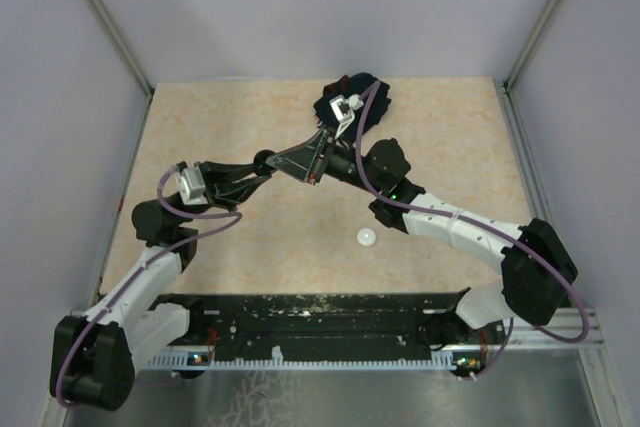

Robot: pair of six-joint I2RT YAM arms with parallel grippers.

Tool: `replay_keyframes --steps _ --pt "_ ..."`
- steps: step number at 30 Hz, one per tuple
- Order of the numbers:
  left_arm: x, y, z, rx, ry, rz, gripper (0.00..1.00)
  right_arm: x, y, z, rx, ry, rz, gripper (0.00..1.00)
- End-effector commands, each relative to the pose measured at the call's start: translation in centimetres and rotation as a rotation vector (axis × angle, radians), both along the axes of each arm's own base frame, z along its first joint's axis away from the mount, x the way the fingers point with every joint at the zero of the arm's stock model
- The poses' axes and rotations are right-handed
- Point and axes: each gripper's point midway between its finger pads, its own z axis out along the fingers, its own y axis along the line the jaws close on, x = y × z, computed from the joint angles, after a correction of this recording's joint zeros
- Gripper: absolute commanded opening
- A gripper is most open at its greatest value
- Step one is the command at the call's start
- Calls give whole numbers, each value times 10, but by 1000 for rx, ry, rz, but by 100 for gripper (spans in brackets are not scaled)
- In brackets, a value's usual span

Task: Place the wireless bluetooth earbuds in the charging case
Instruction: Place the earbud in the charging case.

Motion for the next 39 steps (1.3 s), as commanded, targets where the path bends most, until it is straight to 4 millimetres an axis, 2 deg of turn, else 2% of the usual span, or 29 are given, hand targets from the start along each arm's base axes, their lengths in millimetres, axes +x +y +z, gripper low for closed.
replay_keyframes --steps 1,18,30,39 --pt "-6 2 8 -10 -48 -4 0 -3 0 11 30 -31 5 16" --pt "-3 4 9 -13 -44 18 0 -15 7 9 50 17 75 16" --pt "-4 4 10 -16 -50 23 0 -2 -2 -14 -3 50 -40 16" --pt "-4 5 11 -18 -54 24 0 3 -8 -19 -29 47 -86 27"
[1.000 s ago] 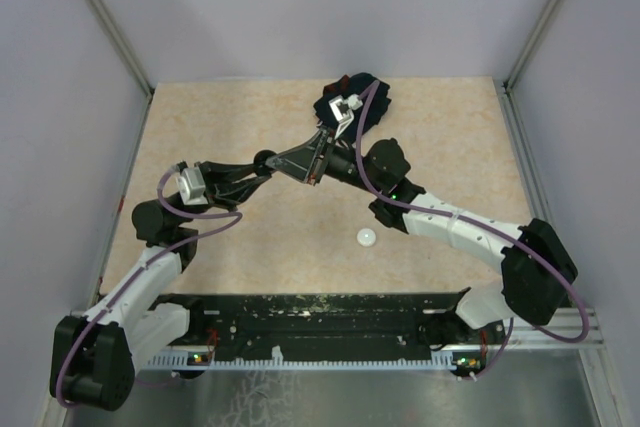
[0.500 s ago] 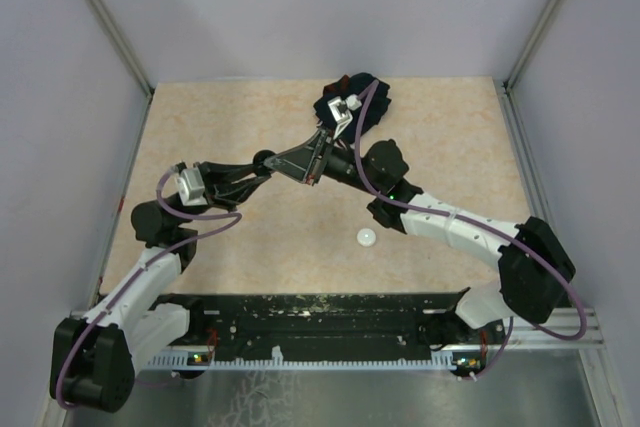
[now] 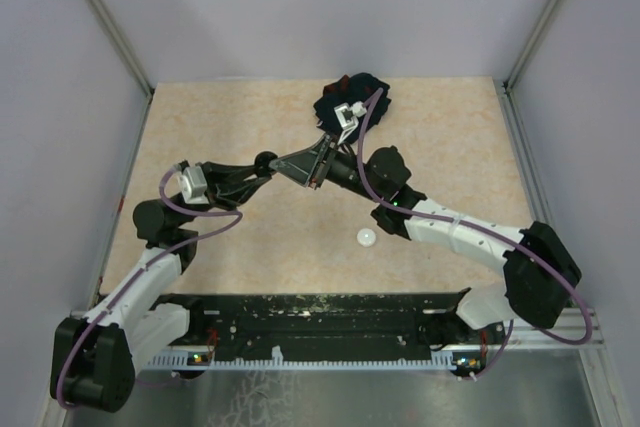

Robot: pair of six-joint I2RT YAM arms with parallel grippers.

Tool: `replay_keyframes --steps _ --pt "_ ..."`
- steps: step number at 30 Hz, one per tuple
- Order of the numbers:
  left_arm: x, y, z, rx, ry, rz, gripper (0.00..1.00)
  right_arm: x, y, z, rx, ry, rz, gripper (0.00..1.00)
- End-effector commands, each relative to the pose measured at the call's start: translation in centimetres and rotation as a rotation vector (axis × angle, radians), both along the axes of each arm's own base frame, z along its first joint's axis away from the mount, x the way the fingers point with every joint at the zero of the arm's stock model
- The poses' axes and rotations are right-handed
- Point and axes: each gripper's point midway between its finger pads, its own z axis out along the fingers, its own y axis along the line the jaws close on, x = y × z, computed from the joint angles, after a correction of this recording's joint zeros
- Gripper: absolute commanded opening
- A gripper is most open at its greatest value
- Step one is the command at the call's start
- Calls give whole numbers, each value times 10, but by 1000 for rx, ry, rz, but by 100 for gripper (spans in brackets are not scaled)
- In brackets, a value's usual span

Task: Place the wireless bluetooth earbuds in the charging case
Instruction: Place the earbud in the charging case.

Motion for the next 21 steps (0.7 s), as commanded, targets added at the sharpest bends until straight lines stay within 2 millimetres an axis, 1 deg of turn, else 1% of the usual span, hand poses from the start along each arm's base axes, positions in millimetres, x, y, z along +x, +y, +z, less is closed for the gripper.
replay_keyframes --steps 1,9,17,21 --pt "-7 4 20 -25 -95 16 0 1 -3 -7 -35 -8 -32 27" --pt "-8 3 20 -23 -100 10 0 6 -4 -9 -55 9 -56 27" --pt "-9 2 19 -17 -95 -5 0 11 -6 -5 -85 -6 -88 27" --pt "-9 1 18 -16 -88 -12 0 14 -8 0 -96 -35 -113 29"
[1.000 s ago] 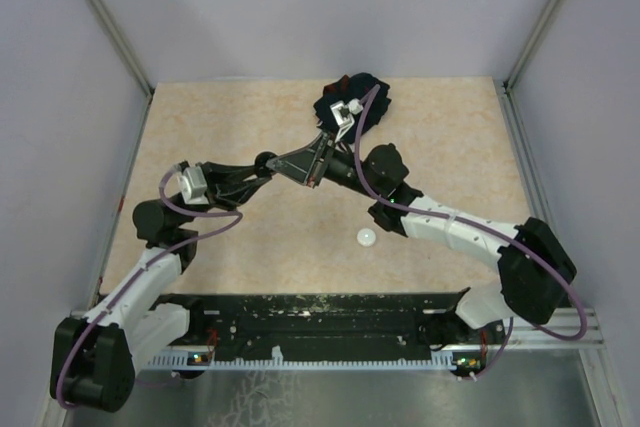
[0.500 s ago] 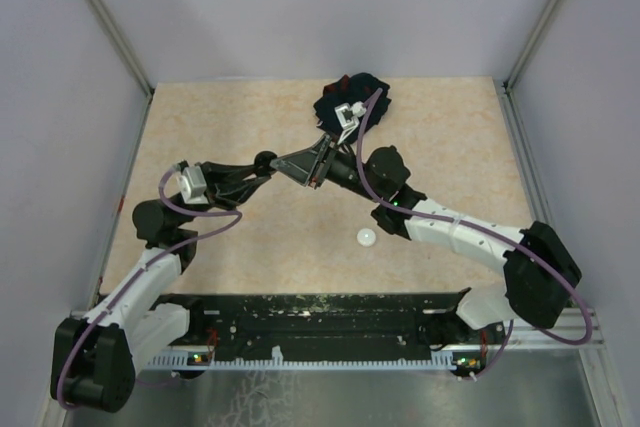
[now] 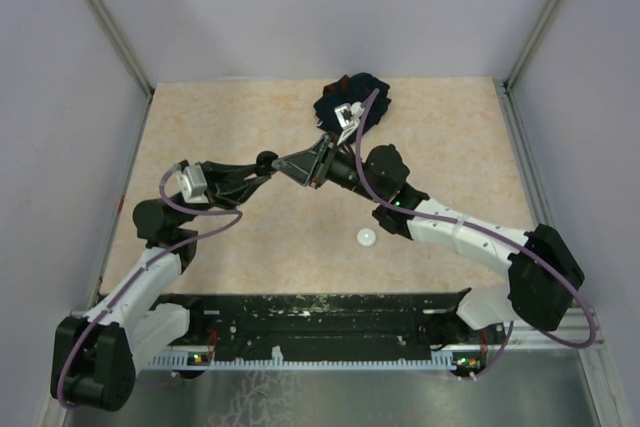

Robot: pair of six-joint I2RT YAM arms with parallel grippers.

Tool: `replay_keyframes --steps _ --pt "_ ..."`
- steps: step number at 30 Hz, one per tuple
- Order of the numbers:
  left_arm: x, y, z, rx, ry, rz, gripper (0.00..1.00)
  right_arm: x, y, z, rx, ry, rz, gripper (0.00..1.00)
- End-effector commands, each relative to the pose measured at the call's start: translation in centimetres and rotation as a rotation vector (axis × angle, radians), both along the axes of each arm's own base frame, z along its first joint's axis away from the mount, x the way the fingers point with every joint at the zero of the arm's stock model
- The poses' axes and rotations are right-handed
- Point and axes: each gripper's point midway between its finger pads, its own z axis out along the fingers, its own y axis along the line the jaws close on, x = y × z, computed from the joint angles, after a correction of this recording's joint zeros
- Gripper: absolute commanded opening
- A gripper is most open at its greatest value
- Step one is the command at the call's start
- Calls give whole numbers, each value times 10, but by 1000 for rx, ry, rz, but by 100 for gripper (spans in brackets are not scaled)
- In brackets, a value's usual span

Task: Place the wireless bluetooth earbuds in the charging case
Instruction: Place the earbud in the charging case.

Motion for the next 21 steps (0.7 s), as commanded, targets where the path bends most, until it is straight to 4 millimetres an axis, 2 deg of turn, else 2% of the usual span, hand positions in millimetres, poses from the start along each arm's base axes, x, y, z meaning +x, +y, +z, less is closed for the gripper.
replay_keyframes --steps 1,8,12,18,21 --pt "-9 1 19 -17 -89 -11 0 6 -6 13 -41 -51 -57 30" --pt "-7 1 18 -17 -74 -14 0 15 -20 33 -75 -130 -121 40" --pt "-5 0 16 -16 -56 -16 0 18 -26 42 -103 -176 -138 42" --pt "-4 -2 14 -6 -39 -27 0 18 -40 56 -78 -231 -52 52" --pt "-3 -3 12 2 -23 -43 0 10 -42 63 -98 -297 20 60"
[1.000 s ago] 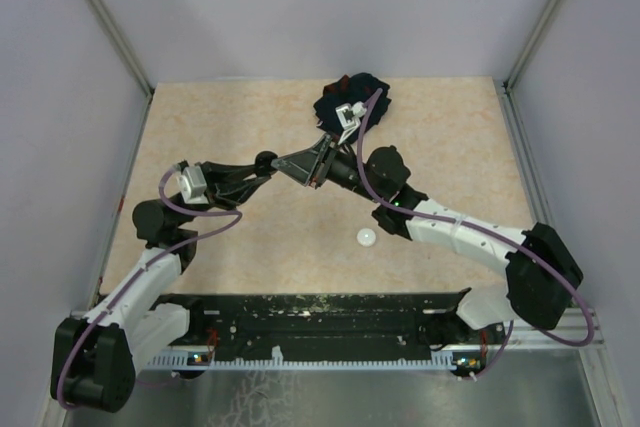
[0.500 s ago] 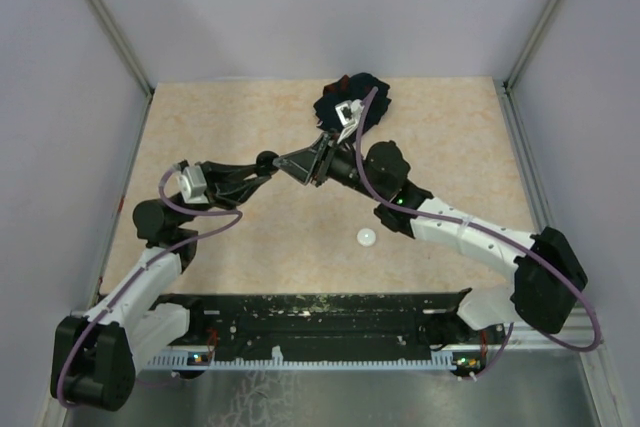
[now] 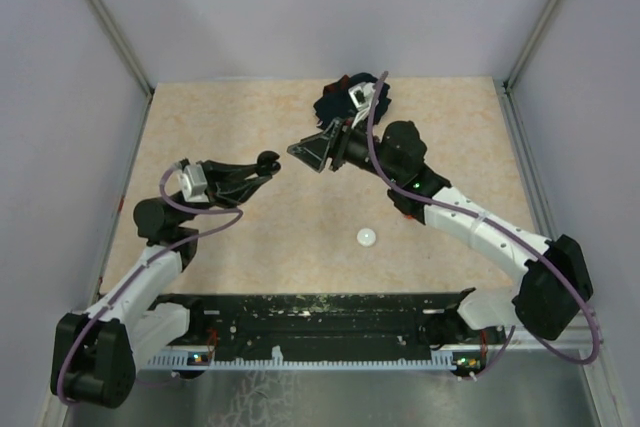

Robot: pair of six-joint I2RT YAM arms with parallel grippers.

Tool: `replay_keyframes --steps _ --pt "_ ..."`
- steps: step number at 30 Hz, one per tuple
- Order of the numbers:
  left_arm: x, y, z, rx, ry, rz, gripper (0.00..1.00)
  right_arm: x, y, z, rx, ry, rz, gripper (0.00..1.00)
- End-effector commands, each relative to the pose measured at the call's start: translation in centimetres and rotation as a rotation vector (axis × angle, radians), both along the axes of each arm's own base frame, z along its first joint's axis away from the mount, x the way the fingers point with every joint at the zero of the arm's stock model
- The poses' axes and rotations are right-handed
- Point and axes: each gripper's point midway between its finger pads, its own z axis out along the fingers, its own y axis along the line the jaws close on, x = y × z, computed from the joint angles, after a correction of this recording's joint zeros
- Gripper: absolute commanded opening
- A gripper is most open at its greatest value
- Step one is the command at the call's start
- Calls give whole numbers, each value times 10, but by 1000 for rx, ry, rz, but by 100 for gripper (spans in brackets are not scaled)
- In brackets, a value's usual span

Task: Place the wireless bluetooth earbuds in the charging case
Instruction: Place the earbud in the charging case, then close the charging case.

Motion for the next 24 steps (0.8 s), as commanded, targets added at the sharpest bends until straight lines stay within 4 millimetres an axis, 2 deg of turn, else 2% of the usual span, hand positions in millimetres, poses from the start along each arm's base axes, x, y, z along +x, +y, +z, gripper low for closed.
replay_keyframes --steps 1,4,6,16,20,24 --pt "-4 -3 11 7 -20 -40 0 -25 -7 58 32 -201 149 63" --pt "-8 -6 9 22 -12 -80 0 -36 2 51 -26 -224 263 69" --pt "-11 -9 7 33 -11 -111 0 -36 7 47 -35 -214 297 70" --pt "-25 -14 6 51 -13 -211 0 -42 27 19 -39 -146 447 71" --pt "-21 -15 6 48 9 -207 0 -56 33 17 -31 -157 530 68" --pt "-14 -15 4 44 66 -200 0 -69 29 26 3 -190 573 65"
